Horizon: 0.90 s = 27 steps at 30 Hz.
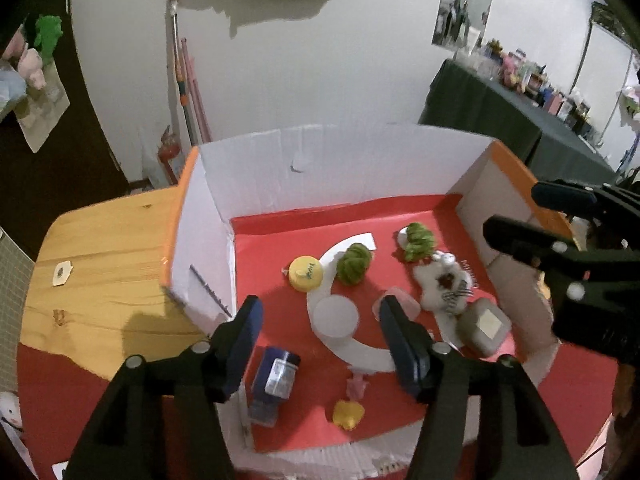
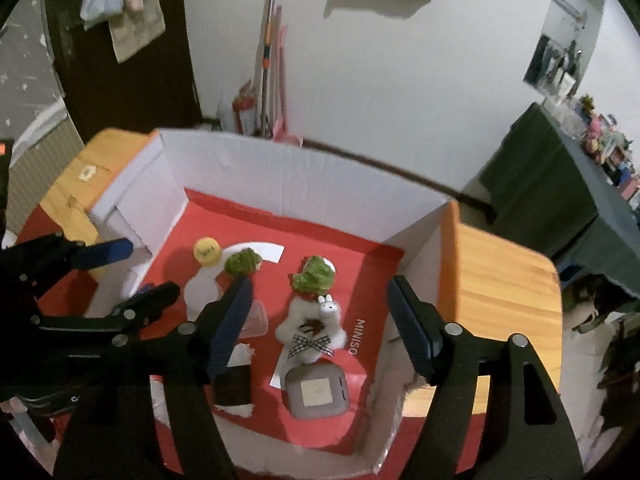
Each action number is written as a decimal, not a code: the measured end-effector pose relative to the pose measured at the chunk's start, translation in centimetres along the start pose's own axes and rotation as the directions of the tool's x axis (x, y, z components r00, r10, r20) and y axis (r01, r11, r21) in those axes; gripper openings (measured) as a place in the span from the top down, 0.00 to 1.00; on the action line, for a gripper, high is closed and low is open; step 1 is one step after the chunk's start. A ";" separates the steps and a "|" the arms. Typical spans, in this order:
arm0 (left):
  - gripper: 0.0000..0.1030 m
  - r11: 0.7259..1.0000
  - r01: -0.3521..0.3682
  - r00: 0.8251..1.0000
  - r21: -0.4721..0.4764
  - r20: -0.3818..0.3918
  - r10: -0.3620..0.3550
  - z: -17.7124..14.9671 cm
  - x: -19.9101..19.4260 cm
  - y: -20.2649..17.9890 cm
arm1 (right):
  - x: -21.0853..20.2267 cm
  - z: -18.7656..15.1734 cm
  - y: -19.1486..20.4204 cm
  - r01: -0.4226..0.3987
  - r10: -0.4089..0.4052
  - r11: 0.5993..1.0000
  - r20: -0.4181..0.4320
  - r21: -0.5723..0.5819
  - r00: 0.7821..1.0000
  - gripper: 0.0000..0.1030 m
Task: Organize objects
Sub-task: 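Withdraw both tools up and out of the box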
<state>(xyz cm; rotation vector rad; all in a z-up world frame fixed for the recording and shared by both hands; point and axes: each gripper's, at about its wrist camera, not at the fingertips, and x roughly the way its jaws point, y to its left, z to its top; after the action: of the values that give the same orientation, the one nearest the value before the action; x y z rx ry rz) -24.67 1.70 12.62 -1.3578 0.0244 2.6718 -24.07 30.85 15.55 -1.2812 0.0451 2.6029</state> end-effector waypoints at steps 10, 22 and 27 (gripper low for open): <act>0.04 0.990 -0.114 0.954 0.076 0.286 0.088 -2.5 -3.9 -0.7 | -3.9 -3.9 0.4 -0.043 0.019 0.995 0.248 0.093 0.969 0.19; 0.00 0.997 -0.047 0.914 -0.057 0.400 0.066 -5.7 -4.5 2.0 | -4.4 -8.8 0.1 -0.016 -0.061 0.982 0.396 0.187 0.916 0.07; 0.00 0.996 -0.006 0.917 -0.094 0.397 0.043 -5.5 -2.9 2.9 | -2.7 -9.4 1.6 0.009 -0.092 0.982 0.435 0.190 0.896 0.02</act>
<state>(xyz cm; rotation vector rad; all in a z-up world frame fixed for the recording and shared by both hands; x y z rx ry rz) -18.95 -1.92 11.57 -0.8090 -0.1277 2.9485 -15.50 27.46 11.75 -0.5986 0.1644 2.7027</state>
